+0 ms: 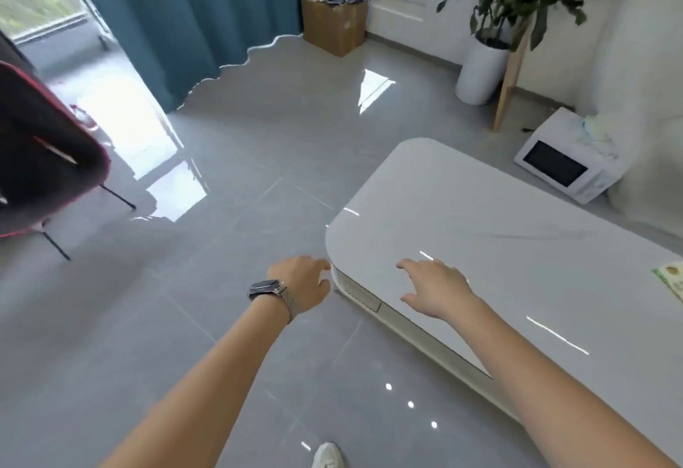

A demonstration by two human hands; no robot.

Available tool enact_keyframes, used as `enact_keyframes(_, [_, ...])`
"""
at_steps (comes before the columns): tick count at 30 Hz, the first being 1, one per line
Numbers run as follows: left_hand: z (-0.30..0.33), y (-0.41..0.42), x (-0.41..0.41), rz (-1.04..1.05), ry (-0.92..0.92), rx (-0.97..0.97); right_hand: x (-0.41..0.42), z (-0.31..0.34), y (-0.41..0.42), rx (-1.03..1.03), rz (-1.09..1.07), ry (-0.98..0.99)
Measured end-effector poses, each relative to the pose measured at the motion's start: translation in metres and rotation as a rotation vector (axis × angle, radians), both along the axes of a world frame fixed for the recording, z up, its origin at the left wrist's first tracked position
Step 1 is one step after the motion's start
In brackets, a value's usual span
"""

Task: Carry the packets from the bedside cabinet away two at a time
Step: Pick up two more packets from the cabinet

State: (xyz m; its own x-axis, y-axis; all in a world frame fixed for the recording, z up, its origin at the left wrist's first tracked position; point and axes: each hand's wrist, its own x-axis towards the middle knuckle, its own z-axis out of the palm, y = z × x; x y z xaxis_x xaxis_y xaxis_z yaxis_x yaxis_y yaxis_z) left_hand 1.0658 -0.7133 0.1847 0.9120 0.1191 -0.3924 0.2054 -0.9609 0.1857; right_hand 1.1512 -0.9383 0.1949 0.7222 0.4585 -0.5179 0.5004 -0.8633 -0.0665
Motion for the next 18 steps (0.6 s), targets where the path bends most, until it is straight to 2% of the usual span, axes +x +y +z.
enact_keyframes(5, [0.069,0.096,-0.052,0.222,-0.018,0.018,-0.004,0.053,0.095,0.040,0.118,-0.046])
enact_keyframes(11, [0.100,0.160,-0.094,0.499,-0.119,0.114,-0.016,0.060,0.180,0.109,0.323,-0.078])
enact_keyframes(18, [0.117,0.225,-0.090,0.703,-0.097,0.189,0.055,0.080,0.284,0.105,0.485,-0.118])
